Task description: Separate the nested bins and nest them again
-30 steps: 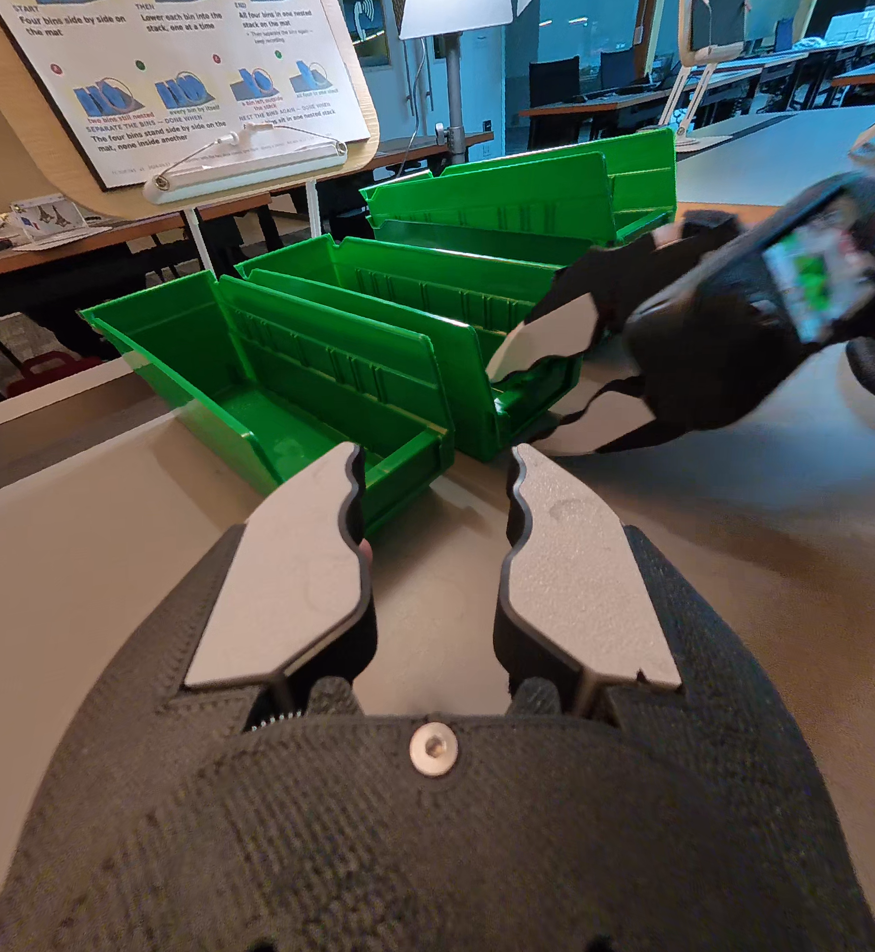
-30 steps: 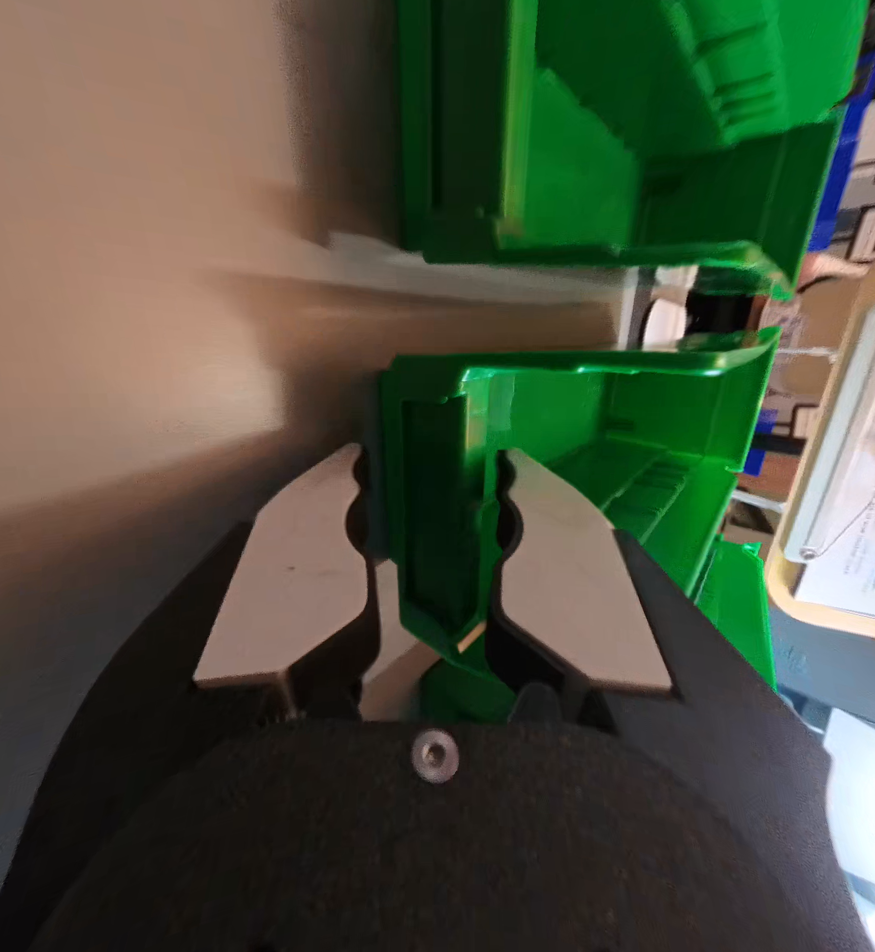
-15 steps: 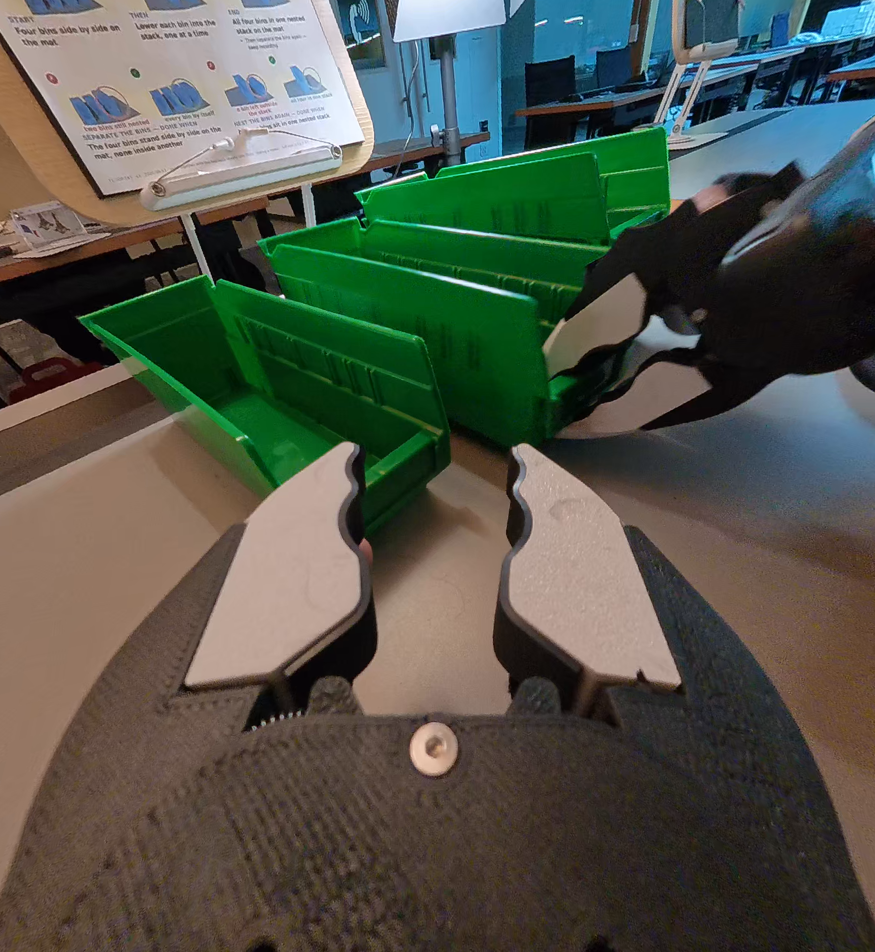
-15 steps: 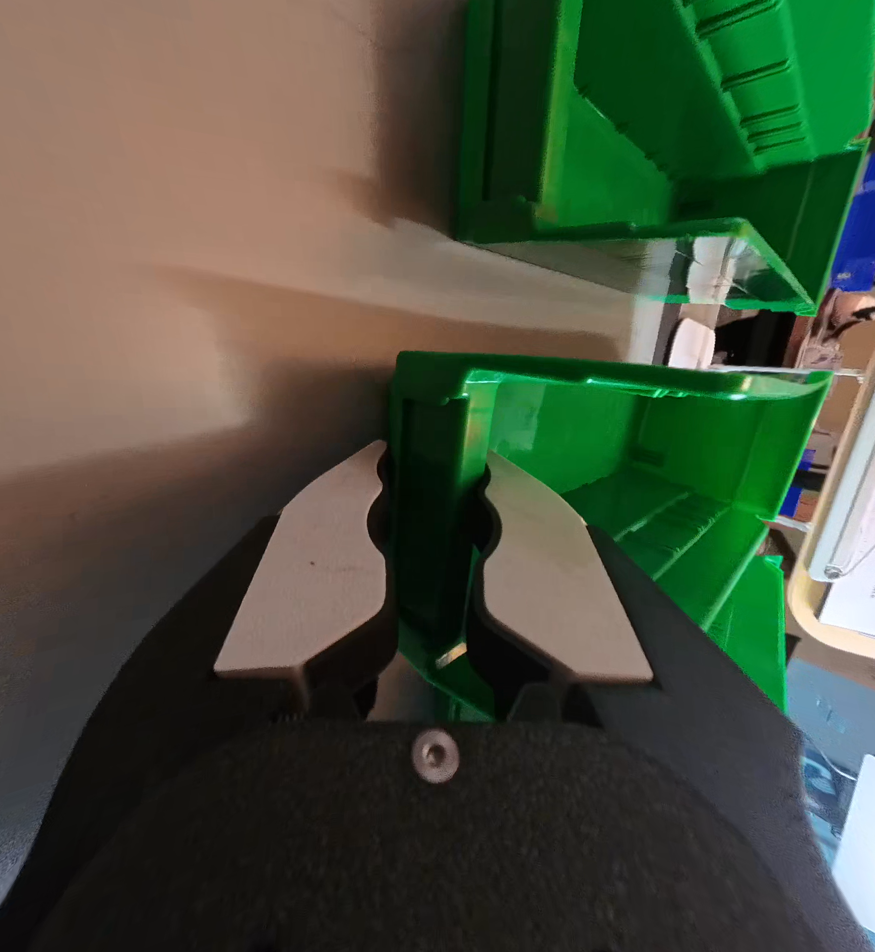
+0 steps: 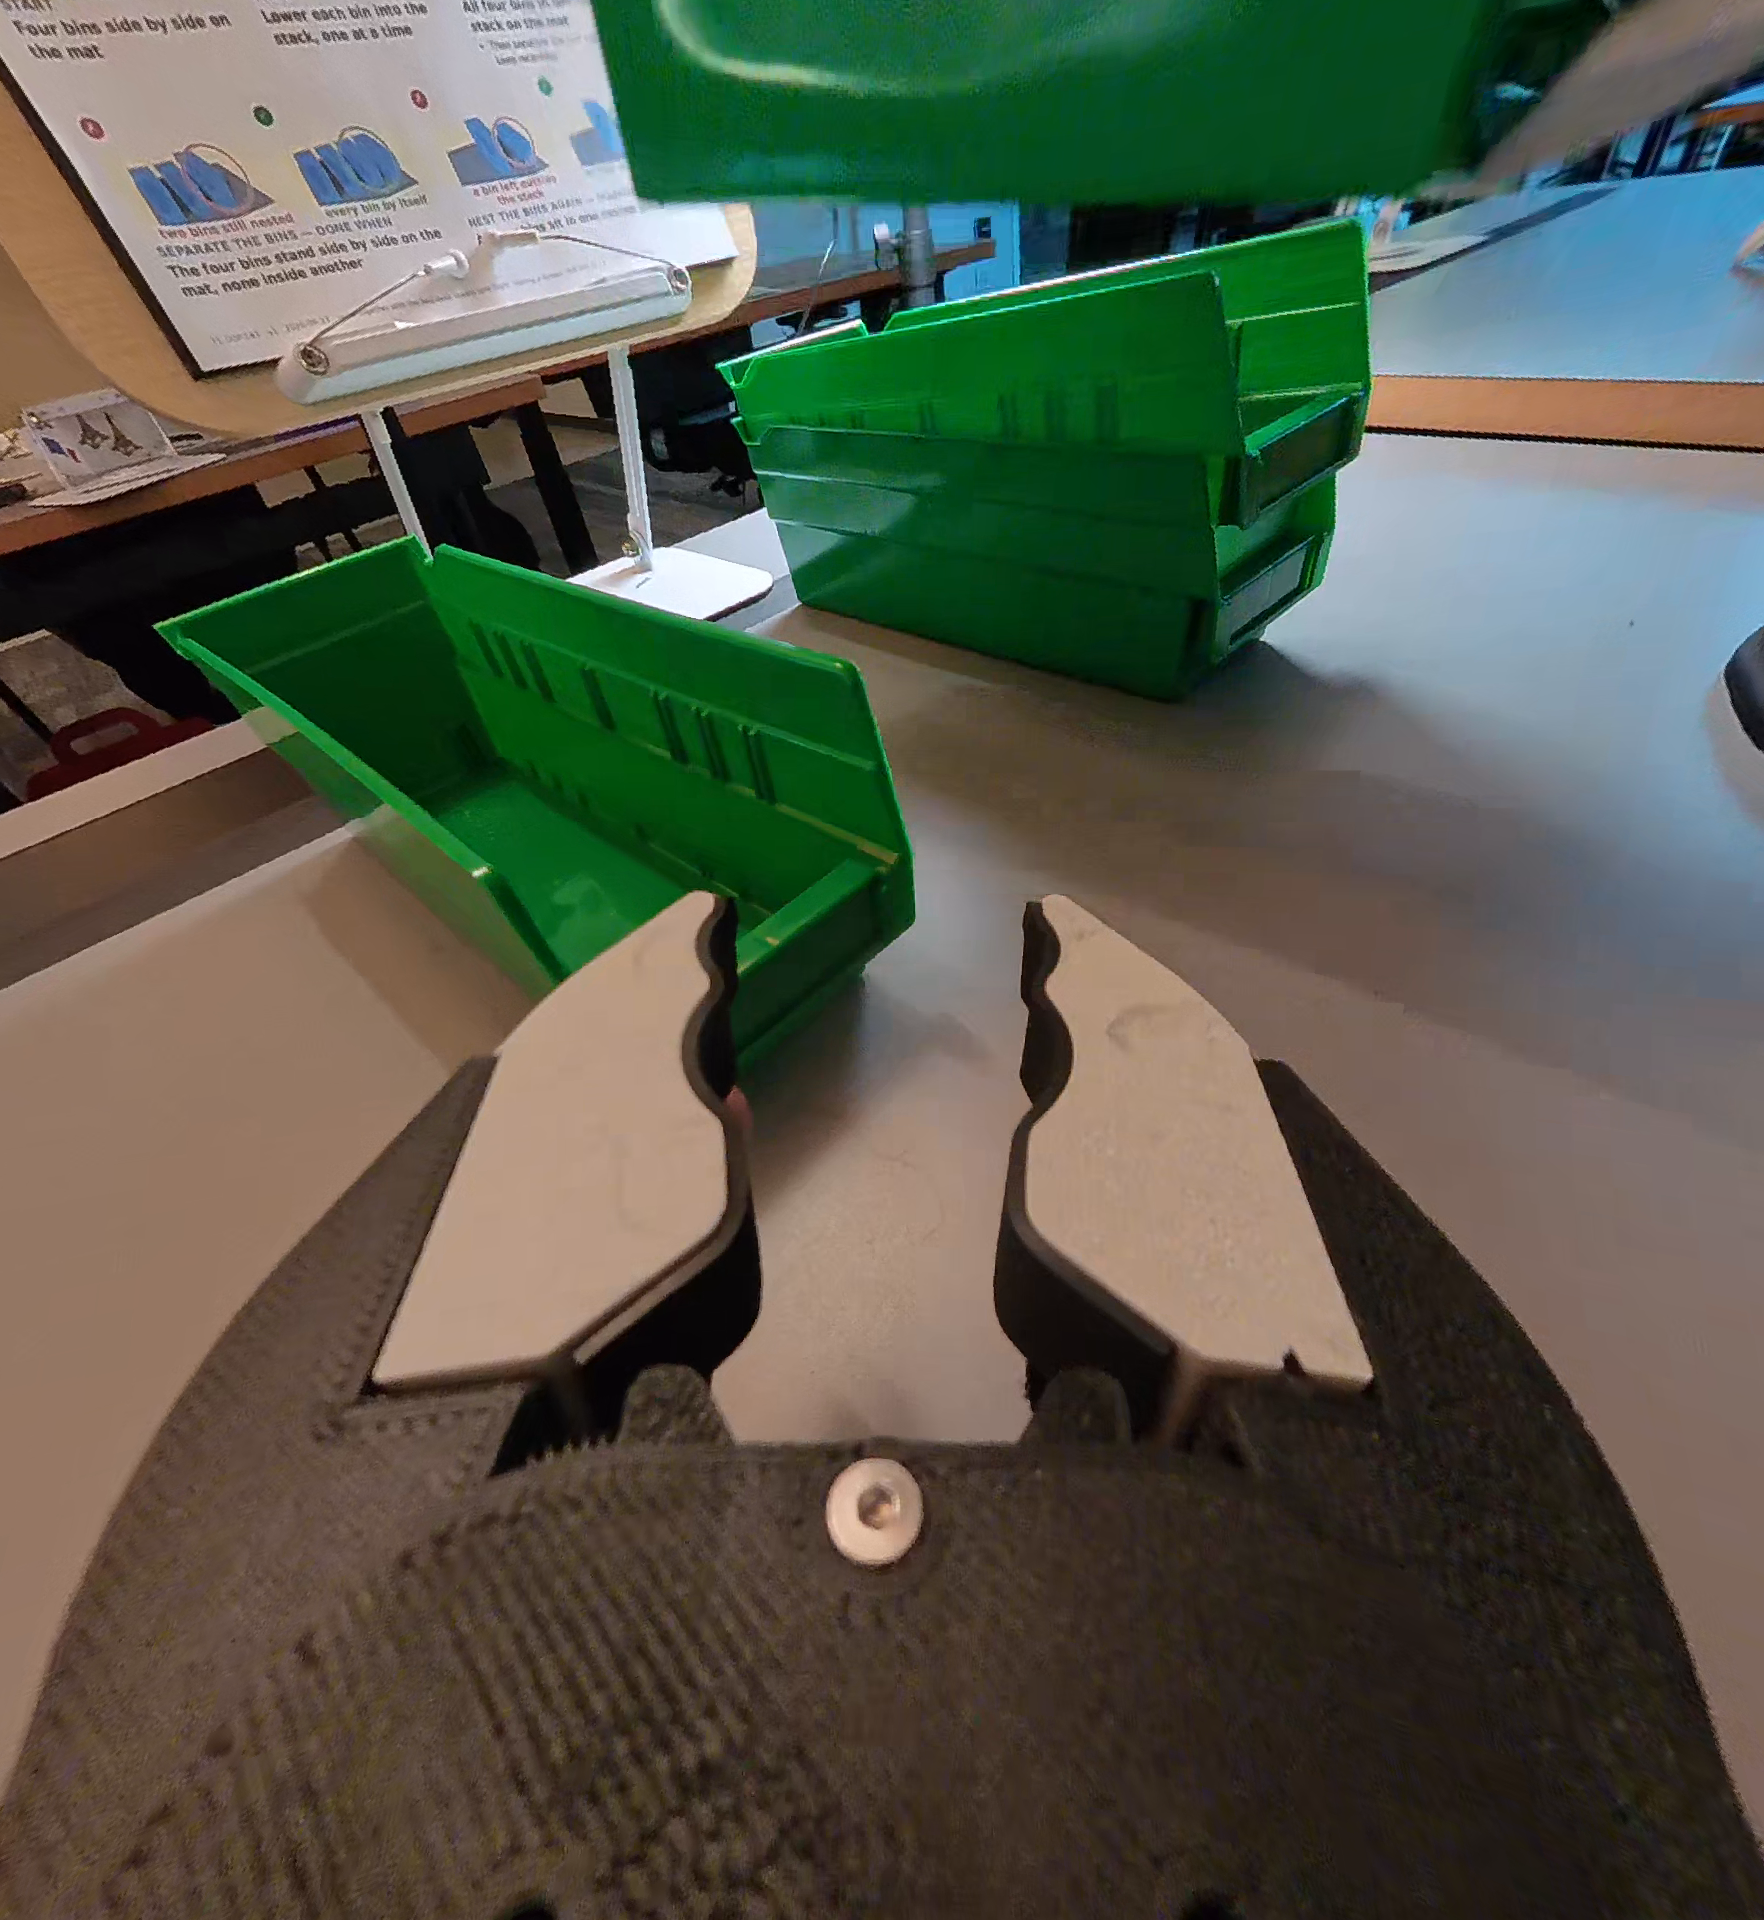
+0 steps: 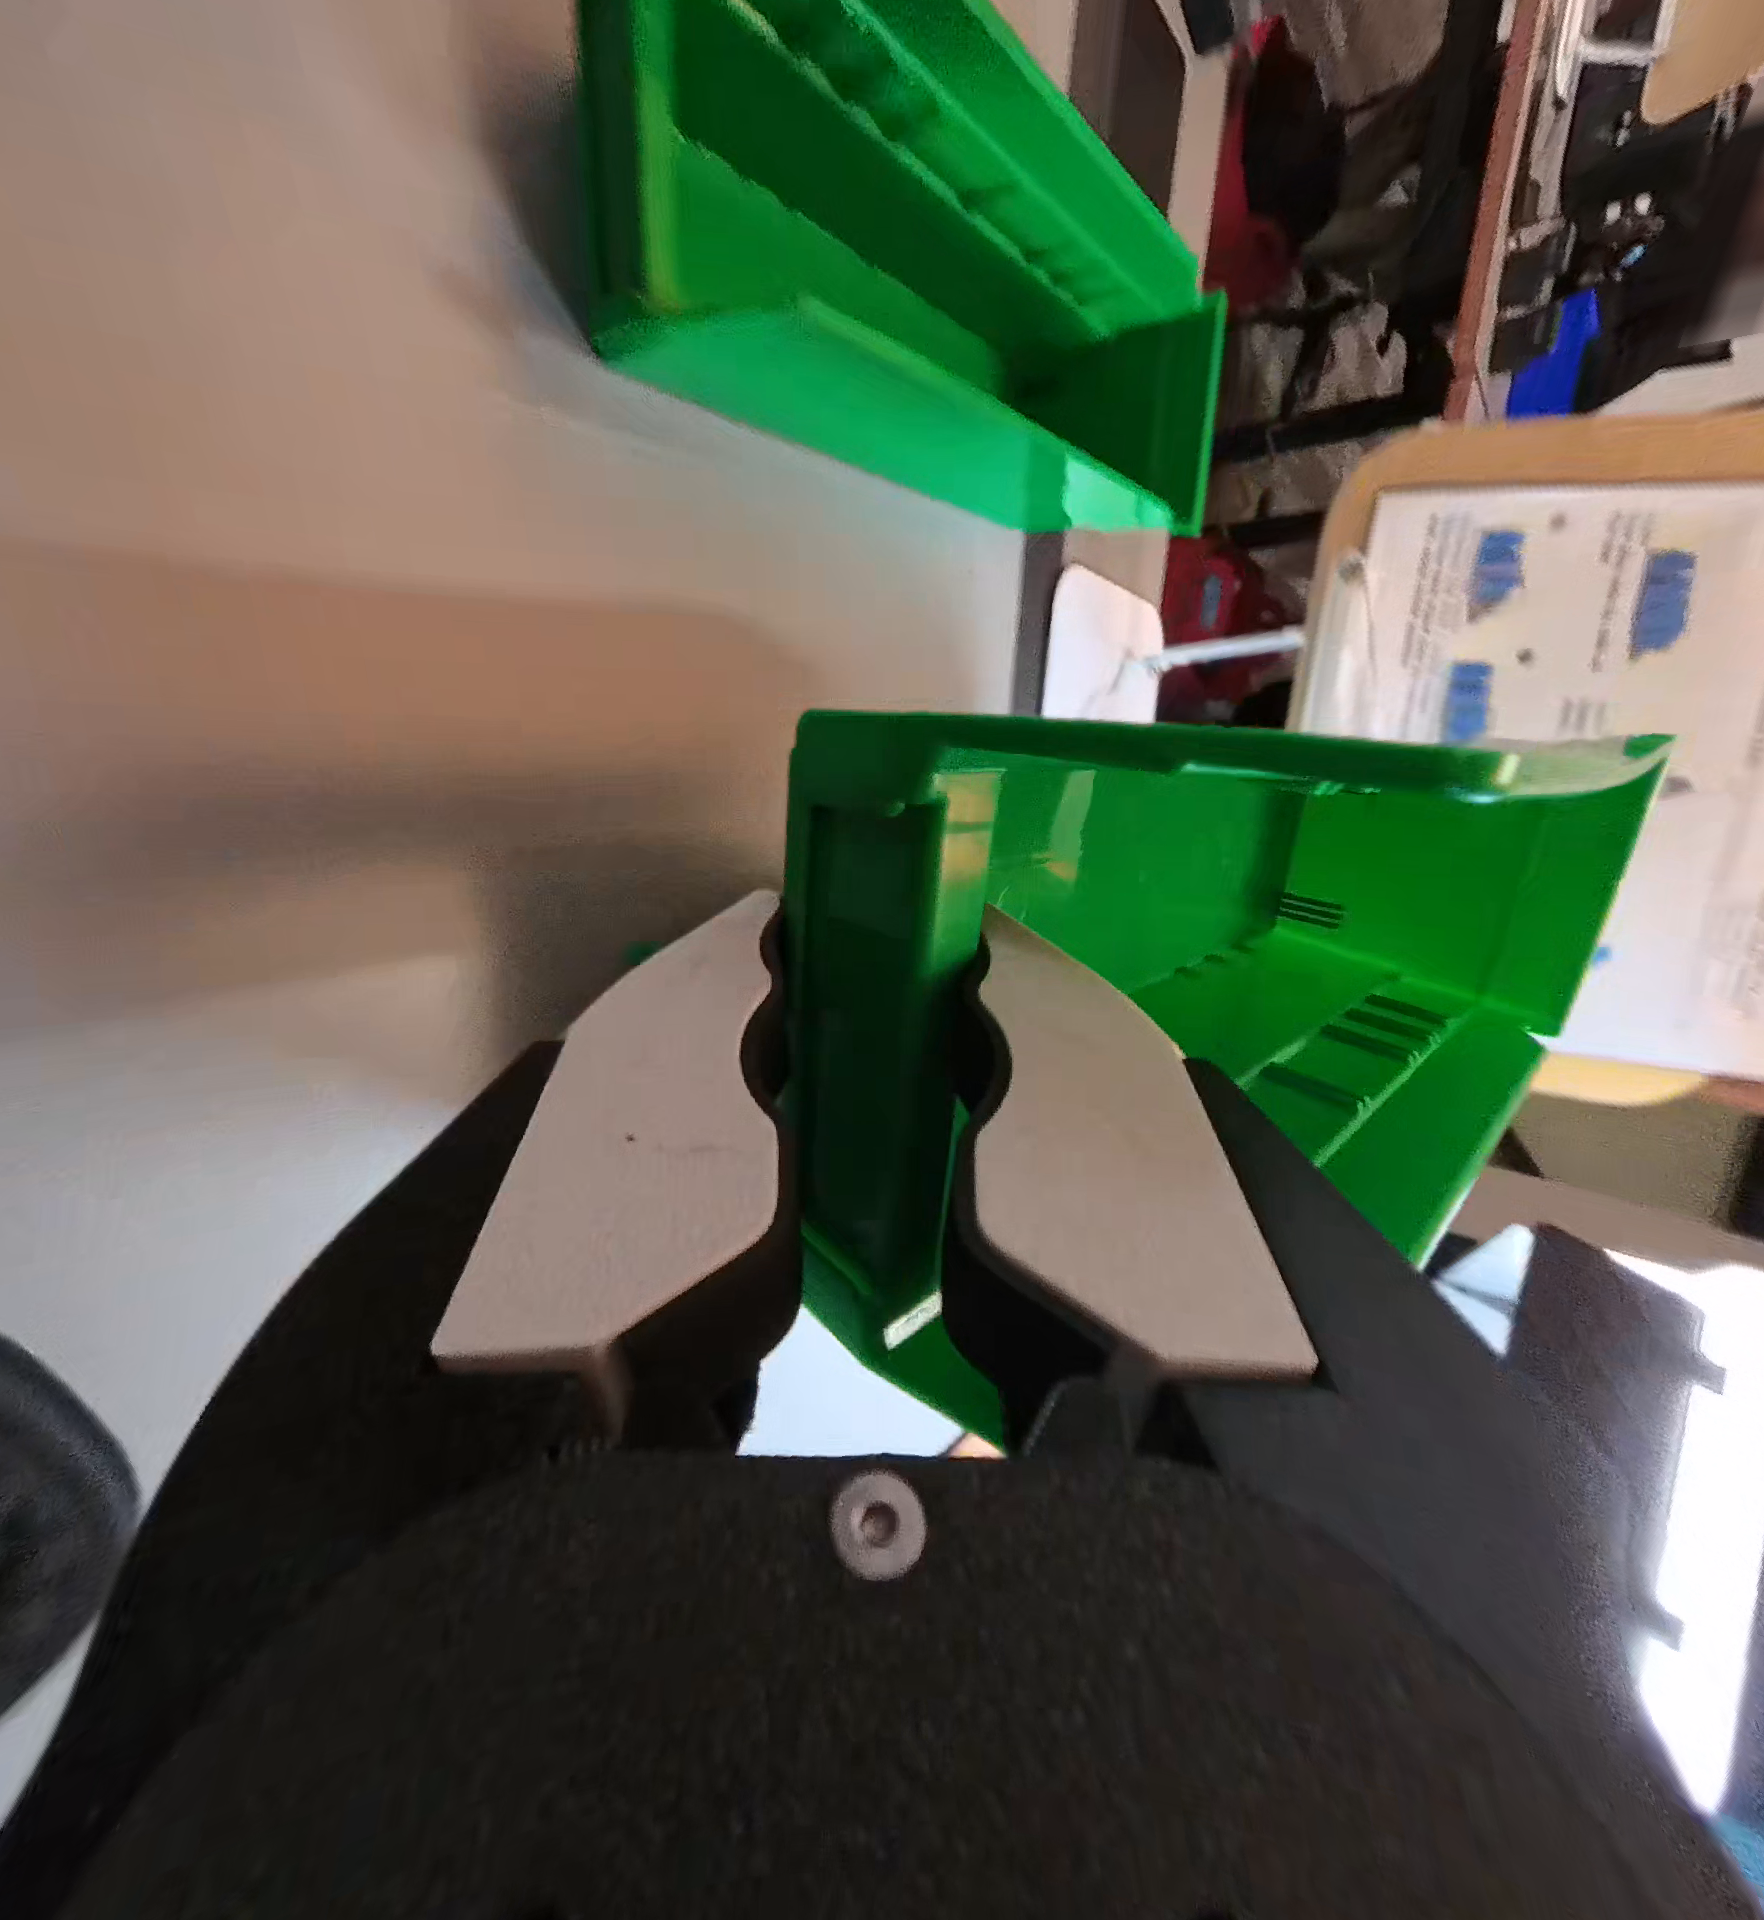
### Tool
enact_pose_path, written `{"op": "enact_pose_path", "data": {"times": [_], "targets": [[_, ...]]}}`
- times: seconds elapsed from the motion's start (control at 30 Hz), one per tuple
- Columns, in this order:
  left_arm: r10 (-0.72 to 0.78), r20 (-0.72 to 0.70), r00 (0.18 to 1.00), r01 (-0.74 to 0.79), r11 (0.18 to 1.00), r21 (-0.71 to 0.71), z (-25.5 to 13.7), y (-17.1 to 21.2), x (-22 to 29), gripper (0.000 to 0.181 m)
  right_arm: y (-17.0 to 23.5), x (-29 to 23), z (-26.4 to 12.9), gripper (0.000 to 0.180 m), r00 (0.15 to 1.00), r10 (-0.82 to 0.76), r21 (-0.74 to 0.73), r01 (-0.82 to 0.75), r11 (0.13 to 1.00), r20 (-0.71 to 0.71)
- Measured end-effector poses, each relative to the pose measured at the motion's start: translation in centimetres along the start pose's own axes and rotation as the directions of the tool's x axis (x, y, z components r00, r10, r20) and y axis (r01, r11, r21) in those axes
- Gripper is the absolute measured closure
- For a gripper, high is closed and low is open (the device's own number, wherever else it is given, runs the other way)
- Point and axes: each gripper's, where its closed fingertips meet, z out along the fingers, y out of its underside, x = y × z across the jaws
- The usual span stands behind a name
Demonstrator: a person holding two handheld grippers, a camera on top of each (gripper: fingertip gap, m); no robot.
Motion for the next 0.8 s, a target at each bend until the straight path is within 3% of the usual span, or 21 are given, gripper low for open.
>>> {"op": "enact_pose_path", "data": {"times": [0.27,0.8], "targets": [[-0.001,0.001,1.0,0.001,1.0,0.008,0.0,-0.2,-0.1,0.127,6.9,2.9,1.8,0.151,0.999,-0.005,-0.087,0.008,0.996,0.04],[0.0,-0.001,1.0,0.0,1.0,0.02,-0.1,-0.4,0.0,0.127,10.1,0.9,4.5,0.15,0.985,0.045,-0.107,-0.027,0.994,0.165]]}}
